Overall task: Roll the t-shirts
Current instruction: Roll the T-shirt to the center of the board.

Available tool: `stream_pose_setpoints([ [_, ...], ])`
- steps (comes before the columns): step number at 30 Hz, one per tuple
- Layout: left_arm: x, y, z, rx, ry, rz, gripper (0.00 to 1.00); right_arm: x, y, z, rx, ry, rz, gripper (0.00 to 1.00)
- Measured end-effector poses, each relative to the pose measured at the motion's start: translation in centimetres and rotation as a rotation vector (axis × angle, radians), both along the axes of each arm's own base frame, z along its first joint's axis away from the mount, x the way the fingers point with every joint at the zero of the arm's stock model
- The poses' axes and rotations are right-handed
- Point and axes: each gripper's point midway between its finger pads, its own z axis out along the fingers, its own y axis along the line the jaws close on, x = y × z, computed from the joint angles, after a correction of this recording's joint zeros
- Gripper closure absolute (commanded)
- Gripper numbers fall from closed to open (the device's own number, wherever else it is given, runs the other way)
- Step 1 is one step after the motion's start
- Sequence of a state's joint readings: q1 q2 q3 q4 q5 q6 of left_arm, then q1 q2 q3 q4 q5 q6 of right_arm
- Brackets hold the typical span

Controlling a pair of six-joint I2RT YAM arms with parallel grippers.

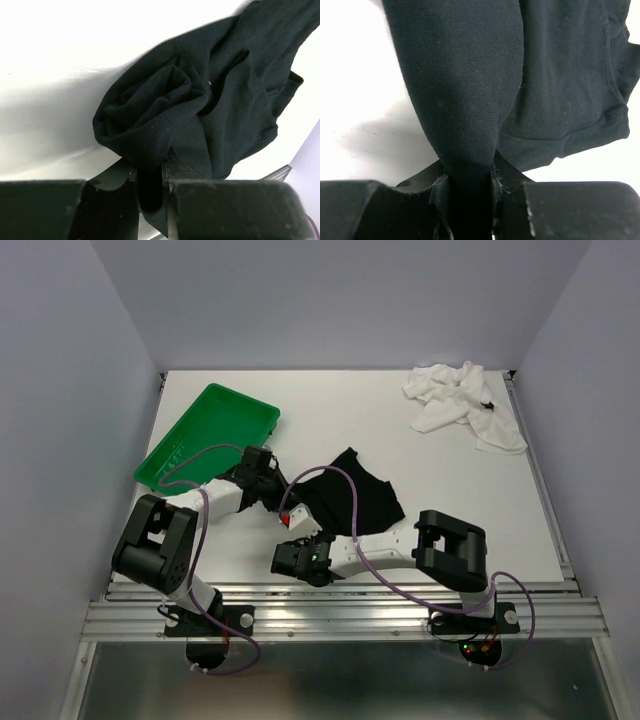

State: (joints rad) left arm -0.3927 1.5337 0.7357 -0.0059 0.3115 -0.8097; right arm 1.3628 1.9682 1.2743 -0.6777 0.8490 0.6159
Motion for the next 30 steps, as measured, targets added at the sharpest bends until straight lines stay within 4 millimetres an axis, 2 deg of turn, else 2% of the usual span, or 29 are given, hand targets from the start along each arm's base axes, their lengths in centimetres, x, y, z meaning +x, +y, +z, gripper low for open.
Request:
stream_pose_setpoints([
  [1,0.0,0.0,0.0,0.003,0.001,-0.001,0.79,0.0,0.0,0.0,0.001,0.0,-0.002,0.92],
  [2,-0.1,0.1,-0.1,0.007,0.003,-0.003,0.63,0.0,0.0,0.0,0.004,0.0,-0.004,0.93],
  [3,-0.1,0.1,0.0,0.012,0.003,-0.006,0.57,0.0,0.0,0.0,0.007,-0.001,-0.006,0.97],
  [4,0.0,0.2,0.1,0.019,-0.002,-0.015,0.43,0.0,0.1,0.0,0.009,0.001,-0.006,0.98],
  [6,0.1,0.3,0.3,0.037,-0.003,-0.02,0.33,-0.2,0.2,0.0,0.021,0.014,0.0,0.99],
  [8,0.3,0.5,0.6,0.054,-0.01,-0.026,0.28,-0.5,0.2,0.0,0.052,0.041,0.008,0.99],
  [13,0.8,1.0,2.6,0.086,-0.054,-0.038,0.27,-1.2,0.3,0.6,0.184,0.154,0.021,0.99],
  [20,1.2,1.6,6.0,0.105,-0.139,-0.037,0.28,-1.0,1.1,1.4,0.404,0.317,0.021,0.99],
  [25,0.7,2.0,7.3,0.106,-0.164,-0.039,0.28,-1.5,1.5,1.0,0.524,0.422,0.032,0.99],
  [30,0.1,2.0,8.1,0.09,-0.186,-0.049,0.35,-2.2,1.8,0.9,0.669,0.532,0.031,0.99],
])
